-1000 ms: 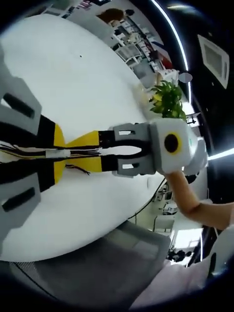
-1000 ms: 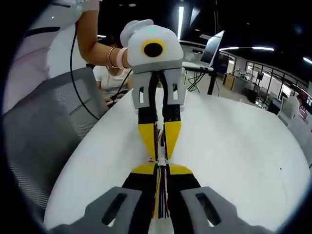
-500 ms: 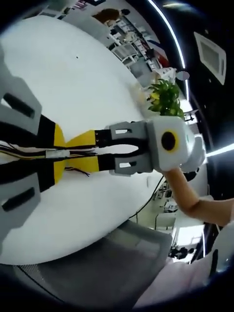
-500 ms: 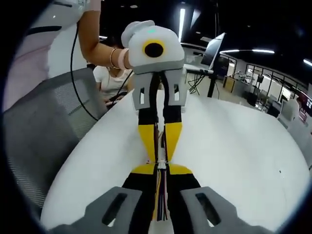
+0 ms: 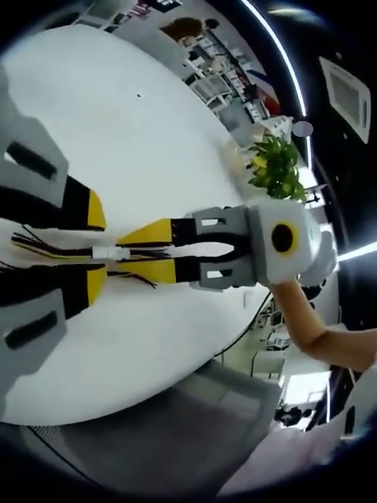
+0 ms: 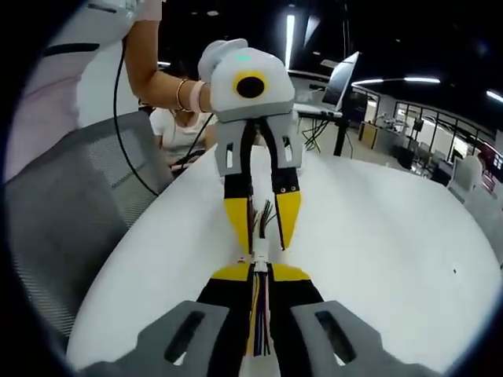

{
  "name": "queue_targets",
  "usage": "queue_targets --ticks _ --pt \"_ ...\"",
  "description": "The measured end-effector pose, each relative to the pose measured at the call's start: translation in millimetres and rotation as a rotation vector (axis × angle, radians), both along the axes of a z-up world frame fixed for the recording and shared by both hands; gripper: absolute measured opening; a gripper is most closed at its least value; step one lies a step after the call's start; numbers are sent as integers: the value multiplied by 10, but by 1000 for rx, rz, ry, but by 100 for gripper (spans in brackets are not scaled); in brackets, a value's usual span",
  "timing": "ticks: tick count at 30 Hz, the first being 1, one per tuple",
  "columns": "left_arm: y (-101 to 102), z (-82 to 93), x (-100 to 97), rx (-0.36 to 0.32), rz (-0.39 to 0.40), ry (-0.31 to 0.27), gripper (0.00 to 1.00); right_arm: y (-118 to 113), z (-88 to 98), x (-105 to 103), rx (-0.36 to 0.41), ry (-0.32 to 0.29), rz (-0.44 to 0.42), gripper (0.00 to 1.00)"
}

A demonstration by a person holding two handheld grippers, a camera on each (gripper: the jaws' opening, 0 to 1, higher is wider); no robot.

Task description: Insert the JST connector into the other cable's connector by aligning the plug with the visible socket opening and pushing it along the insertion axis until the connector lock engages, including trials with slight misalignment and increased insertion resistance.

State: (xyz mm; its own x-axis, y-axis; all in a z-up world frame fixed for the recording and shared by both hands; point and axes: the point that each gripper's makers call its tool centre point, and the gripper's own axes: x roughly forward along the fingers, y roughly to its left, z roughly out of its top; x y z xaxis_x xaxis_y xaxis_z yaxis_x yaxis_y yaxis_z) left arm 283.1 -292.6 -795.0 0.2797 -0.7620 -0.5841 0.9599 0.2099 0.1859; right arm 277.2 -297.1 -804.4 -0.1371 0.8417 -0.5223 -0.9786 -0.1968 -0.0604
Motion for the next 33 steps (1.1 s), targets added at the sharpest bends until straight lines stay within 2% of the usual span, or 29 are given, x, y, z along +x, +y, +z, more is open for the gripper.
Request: queue_targets --ticks 3,5,18,25,29,33 --pt "37 -8 2 2 11 1 6 -24 -9 -1 -3 3 -4 4" --pt "37 -23 -21 -11 20 36 0 -25 -1 7 2 5 -11 4" --pt "-12 -50 -46 -22 1 61 1 -23 23 -35 14 7 5 3" --pt "-27 -58 -64 -13 -19 54 0 -18 11 -42 12 1 10 3" --pt "-31 -63 -106 2 -38 79 0 -12 14 -84 3 -17 33 3" --pt "-33 -43 -96 6 -45 64 0 -14 28 -69 9 -18 26 3"
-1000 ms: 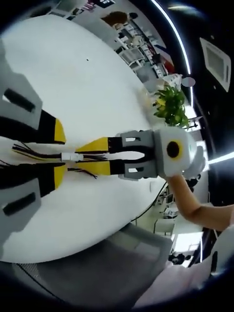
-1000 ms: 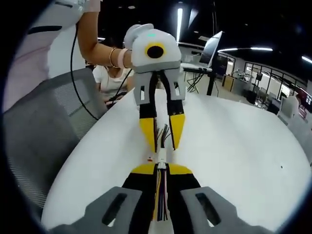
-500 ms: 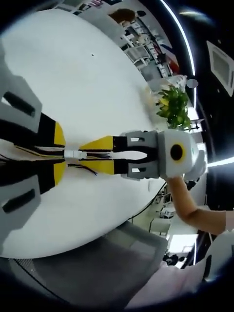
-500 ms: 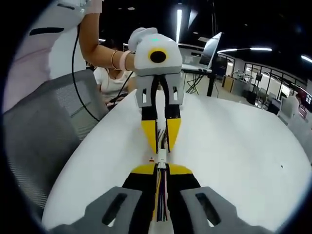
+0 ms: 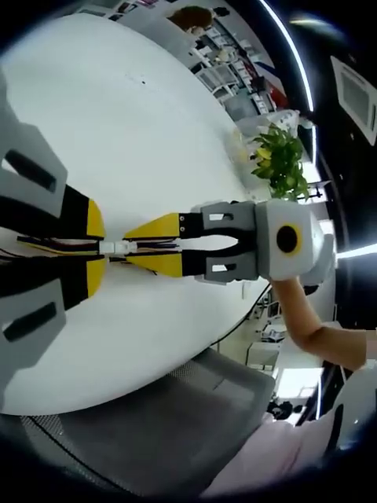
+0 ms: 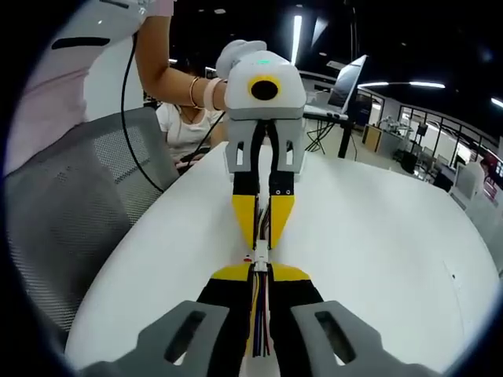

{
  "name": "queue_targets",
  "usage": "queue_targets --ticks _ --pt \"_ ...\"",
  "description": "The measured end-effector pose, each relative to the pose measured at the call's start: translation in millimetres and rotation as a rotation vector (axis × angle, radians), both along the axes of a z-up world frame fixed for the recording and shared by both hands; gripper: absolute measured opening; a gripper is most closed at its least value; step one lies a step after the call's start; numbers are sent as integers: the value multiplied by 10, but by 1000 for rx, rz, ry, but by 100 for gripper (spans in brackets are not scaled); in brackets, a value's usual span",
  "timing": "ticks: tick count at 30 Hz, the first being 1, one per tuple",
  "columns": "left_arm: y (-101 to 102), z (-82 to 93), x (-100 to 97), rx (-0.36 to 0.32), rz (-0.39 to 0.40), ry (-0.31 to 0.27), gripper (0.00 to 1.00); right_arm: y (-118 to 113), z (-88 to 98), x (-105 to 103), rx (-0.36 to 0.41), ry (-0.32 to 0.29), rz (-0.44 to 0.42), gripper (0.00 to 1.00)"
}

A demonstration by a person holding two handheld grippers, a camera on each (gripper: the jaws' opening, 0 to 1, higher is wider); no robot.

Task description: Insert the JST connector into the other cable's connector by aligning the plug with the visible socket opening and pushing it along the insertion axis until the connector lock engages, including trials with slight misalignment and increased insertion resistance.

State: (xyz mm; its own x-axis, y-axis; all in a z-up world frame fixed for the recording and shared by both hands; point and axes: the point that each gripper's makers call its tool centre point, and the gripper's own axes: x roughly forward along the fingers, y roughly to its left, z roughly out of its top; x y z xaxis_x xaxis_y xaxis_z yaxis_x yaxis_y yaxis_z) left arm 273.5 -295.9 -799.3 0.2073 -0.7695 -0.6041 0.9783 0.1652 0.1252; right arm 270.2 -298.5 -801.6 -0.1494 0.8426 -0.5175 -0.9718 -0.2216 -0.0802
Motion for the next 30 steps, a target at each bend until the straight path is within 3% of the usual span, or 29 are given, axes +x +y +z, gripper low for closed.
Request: queue_targets --ticks 8,9,18,30 --pt "-16 -51 85 15 -11 -24 0 91 -60 81 11 11 -12 3" --pt "21 -89 119 40 -15 -45 0 95 -92 112 4 -5 -14 3" --pt "61 -193 257 50 0 -49 0 135 -199 238 3 -3 -45 3" --pt "91 -309 291 73 -9 -38 0 177 -313 276 -8 3 -48 3"
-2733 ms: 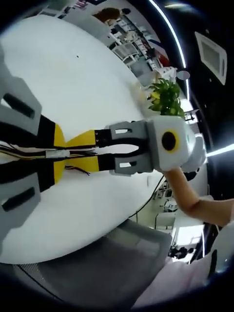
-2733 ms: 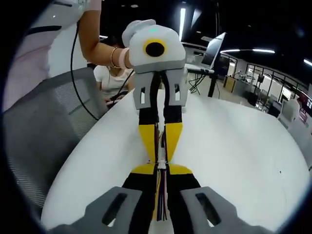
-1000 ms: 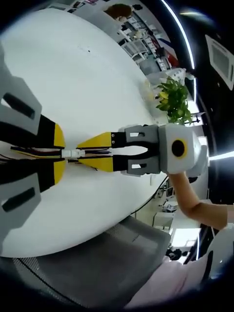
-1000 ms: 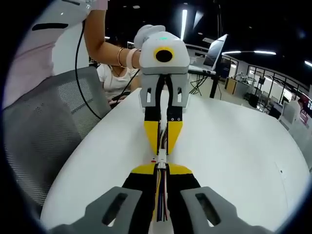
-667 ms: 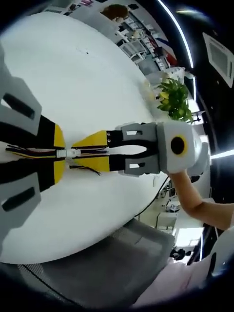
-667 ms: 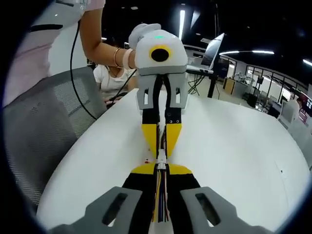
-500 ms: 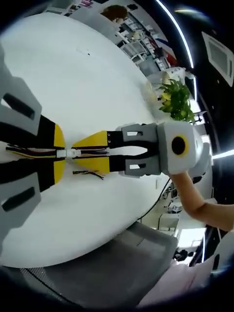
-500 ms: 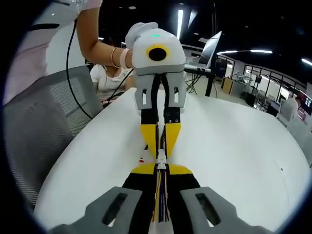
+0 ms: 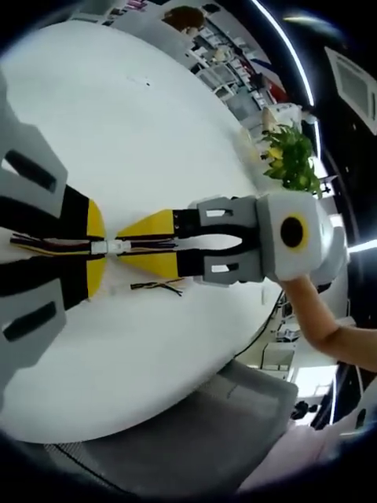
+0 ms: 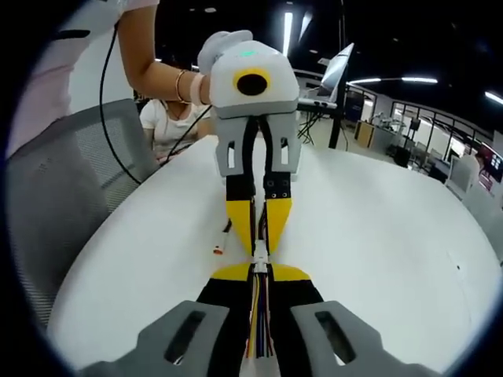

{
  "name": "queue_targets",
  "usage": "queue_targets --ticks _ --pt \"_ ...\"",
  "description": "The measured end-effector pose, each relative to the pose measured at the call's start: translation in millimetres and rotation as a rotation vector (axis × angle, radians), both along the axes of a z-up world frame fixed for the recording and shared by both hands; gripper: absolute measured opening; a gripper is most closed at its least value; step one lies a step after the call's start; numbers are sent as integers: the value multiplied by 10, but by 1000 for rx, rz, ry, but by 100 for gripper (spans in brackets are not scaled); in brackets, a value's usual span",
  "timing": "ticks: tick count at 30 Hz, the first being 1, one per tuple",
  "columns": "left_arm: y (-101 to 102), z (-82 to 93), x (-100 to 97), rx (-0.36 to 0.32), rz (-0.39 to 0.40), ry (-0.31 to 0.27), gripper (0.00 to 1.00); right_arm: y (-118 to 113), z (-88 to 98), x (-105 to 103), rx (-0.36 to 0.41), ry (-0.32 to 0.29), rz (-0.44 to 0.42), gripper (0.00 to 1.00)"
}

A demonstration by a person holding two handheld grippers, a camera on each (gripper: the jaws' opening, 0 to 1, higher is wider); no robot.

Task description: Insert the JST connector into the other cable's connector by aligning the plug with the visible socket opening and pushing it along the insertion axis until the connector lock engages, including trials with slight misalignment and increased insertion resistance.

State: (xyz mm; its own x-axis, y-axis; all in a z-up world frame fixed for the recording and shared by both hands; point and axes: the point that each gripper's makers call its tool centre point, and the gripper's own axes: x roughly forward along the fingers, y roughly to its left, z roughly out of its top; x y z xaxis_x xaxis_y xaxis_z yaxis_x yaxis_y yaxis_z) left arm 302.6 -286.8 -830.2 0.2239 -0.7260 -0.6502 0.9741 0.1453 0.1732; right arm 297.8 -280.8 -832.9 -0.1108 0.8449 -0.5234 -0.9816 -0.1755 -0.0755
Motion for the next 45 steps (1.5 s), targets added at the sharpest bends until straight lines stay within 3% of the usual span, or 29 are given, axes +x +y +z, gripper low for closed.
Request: queue_targets --ticks 23,34,45 --pt "21 -147 12 12 10 20 0 34 -160 8 -15 14 -14 4" --pt "36 -145 -9 15 25 25 0 -21 -173 18 -19 57 -54 7" --pt "75 -117 -43 20 43 17 11 -81 -157 9 -23 71 -82 14"
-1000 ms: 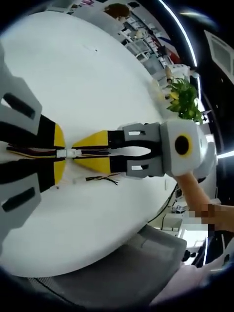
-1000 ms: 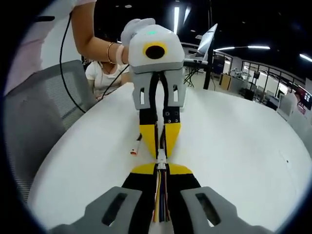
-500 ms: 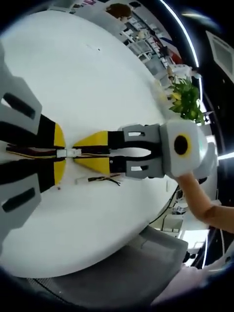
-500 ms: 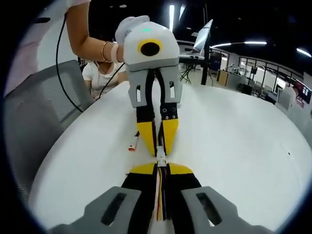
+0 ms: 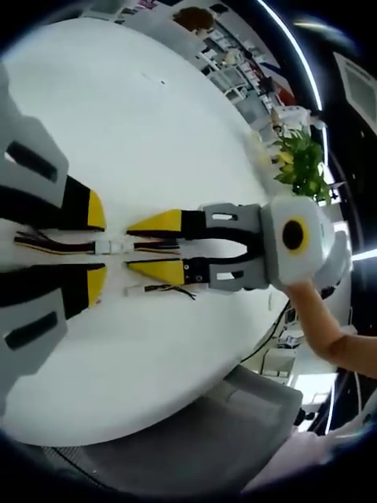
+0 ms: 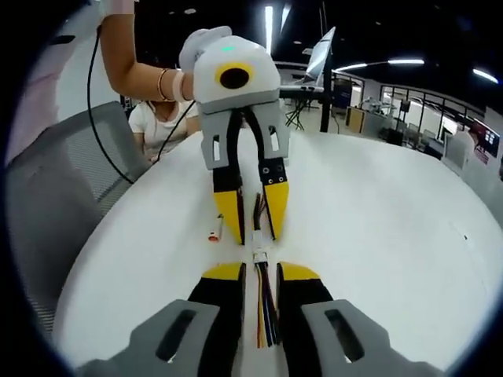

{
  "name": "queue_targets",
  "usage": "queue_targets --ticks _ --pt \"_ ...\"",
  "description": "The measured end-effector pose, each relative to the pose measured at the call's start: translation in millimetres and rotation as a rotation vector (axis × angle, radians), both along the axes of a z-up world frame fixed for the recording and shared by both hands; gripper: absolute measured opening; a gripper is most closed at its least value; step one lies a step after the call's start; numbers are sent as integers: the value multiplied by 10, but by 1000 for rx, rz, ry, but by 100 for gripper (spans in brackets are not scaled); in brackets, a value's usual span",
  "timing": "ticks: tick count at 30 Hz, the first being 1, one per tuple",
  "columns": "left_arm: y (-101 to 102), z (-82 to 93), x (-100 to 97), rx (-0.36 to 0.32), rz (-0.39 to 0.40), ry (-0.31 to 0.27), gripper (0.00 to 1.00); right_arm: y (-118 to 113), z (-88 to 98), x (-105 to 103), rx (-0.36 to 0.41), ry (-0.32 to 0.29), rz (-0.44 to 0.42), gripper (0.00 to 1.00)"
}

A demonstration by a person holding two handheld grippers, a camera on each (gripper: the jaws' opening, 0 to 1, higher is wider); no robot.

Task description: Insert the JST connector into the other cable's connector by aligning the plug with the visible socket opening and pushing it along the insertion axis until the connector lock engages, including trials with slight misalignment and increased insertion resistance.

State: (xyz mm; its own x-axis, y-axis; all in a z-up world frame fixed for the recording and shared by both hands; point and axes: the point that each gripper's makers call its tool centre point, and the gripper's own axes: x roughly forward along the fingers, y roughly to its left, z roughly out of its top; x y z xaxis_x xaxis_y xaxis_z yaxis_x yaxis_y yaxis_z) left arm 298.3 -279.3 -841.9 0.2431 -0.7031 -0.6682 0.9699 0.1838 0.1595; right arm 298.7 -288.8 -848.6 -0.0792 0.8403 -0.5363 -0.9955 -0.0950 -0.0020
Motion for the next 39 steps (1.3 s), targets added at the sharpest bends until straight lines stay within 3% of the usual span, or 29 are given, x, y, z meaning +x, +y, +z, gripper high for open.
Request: queue_targets --ticks 16,28,39 --pt "5 301 -228 -121 73 2 13 -92 252 -188 58 14 -55 9" --pt "119 131 -354 -88 106 42 13 -146 169 -341 33 60 -45 7" --pt "104 16 -381 -88 115 68 11 -147 63 -378 12 57 -30 7"
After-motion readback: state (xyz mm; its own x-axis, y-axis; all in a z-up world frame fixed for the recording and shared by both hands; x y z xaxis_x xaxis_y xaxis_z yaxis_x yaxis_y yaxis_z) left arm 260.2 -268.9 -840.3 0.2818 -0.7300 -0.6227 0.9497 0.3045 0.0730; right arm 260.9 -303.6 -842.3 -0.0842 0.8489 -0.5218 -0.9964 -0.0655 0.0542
